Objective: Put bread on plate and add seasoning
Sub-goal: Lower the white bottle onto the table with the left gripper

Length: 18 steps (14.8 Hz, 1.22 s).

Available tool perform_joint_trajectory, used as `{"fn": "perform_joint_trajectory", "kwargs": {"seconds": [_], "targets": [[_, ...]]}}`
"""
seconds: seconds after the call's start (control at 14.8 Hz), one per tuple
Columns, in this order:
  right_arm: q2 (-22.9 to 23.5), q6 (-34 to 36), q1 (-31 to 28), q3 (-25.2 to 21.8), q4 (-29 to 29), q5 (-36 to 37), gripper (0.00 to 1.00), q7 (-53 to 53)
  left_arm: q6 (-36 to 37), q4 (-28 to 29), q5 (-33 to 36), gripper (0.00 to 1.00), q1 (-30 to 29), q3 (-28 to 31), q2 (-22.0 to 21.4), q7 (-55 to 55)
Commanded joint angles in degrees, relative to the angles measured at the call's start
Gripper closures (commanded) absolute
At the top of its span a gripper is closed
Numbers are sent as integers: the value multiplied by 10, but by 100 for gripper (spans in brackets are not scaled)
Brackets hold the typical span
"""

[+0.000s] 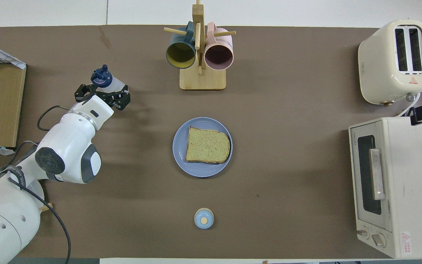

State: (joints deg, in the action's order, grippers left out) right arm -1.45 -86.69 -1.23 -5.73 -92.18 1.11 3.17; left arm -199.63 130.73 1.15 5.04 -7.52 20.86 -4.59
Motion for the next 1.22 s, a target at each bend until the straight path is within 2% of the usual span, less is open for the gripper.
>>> {"fn": "perform_joint_trajectory", "kwargs": {"seconds": [0.0, 0.41, 0.61, 1.15], "targets": [[-7, -1, -5, 3, -7, -9, 0, -5, -11, 15, 11, 0, -6, 1, -3, -4], [-8, -1, -5, 3, -7, -9, 0, -5, -11, 34, 11, 0, -17, 1, -6, -4], [-8, -1, -5, 3, -7, -9, 0, -5, -11, 44, 11, 0, -35, 0, -12, -40], [-7, -1, -5, 3, -7, -9, 0, -5, -7, 61, 12, 0, -34, -2, -28, -45]]}}
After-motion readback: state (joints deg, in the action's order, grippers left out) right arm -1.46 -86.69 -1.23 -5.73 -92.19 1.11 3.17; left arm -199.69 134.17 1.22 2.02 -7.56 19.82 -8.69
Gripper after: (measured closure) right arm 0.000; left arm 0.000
